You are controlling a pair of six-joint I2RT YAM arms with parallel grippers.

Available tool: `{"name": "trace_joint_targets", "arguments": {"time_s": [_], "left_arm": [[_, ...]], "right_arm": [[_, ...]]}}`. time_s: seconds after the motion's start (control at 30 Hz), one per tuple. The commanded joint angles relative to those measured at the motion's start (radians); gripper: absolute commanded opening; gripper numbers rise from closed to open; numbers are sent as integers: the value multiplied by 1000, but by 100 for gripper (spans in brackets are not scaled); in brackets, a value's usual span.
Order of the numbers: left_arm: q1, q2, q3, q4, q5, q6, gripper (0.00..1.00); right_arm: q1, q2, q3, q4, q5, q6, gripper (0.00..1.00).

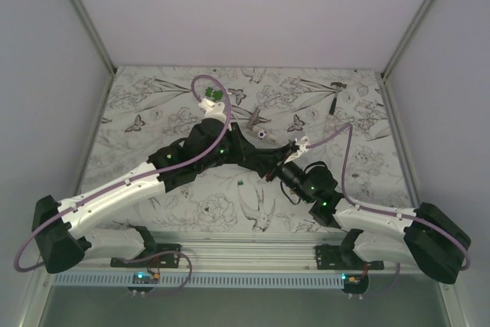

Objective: Snap on the fuse box
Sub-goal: Pick up the fuse from the center of the board.

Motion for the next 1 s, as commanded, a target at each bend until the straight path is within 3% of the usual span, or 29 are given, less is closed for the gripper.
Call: {"name": "trace_joint_targets", "arguments": {"time_s": [0.0, 0.37, 0.53, 0.63, 0.8, 0.97], "left_arm": [[-13, -17, -2, 31, -14, 1, 20], [-14, -17, -4, 34, -17, 3, 21], [-14, -28, -7, 33, -19, 32, 29], [-9, -50, 2, 34, 3, 109, 42], [51, -93, 35, 22, 197, 316, 58], [170, -145, 41, 8, 527, 488, 61]], "right_arm": [[12, -8, 39, 37, 34, -8, 31], [11, -14, 38, 13, 28, -15, 1], [10, -29, 38, -15, 21, -42, 0], [2, -46, 51, -73, -13, -79, 0], [-82, -83, 89, -192, -205, -92, 0], [-205, -105, 180, -353, -480, -90, 0]]}}
